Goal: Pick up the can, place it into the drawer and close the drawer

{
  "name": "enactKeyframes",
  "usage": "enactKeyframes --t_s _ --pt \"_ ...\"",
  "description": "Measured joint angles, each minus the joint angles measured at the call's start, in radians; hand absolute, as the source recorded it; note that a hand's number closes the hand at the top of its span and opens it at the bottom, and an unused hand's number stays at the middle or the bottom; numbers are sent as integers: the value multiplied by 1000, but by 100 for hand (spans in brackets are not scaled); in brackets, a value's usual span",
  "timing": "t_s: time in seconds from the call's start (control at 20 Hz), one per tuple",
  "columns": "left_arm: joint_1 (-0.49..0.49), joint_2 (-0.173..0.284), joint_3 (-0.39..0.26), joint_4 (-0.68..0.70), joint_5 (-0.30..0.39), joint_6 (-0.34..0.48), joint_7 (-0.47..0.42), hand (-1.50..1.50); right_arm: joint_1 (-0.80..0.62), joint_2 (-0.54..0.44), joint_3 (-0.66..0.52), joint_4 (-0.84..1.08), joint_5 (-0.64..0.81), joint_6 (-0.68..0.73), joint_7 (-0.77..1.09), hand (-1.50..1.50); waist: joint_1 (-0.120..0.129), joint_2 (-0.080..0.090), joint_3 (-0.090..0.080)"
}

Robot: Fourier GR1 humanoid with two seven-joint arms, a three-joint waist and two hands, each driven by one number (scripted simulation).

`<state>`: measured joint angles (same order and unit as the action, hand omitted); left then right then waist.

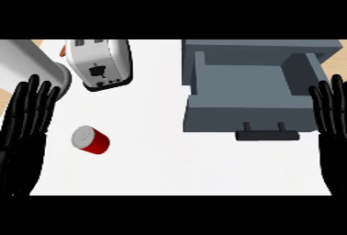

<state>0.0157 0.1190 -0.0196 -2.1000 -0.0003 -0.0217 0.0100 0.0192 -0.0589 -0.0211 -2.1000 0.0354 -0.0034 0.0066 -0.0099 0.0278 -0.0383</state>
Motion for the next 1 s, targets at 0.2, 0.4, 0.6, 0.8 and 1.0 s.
enactKeyframes --t_s 0.2,0.4,0.6,0.8,1.0 --pt "-15 41 -56 10 163 -177 -35 -150 -14 -9 2 8 4 9 -10 -150 -3 -15 22" --pt "-10 143 -151 31 306 -405 -17 -150 2 0 9 29 2 3 35 -150 -20 -16 29" --pt "39 313 -112 90 452 -628 -17 -150 46 -4 -5 42 0 -5 112 -150 -7 -20 33" --pt "42 464 -10 187 600 -820 -47 -150 88 -12 -21 20 -19 2 152 -150 -1 -24 36" --pt "18 548 53 279 708 -927 -45 -150 127 -30 -52 -5 -52 26 171 -150 2 -27 38"
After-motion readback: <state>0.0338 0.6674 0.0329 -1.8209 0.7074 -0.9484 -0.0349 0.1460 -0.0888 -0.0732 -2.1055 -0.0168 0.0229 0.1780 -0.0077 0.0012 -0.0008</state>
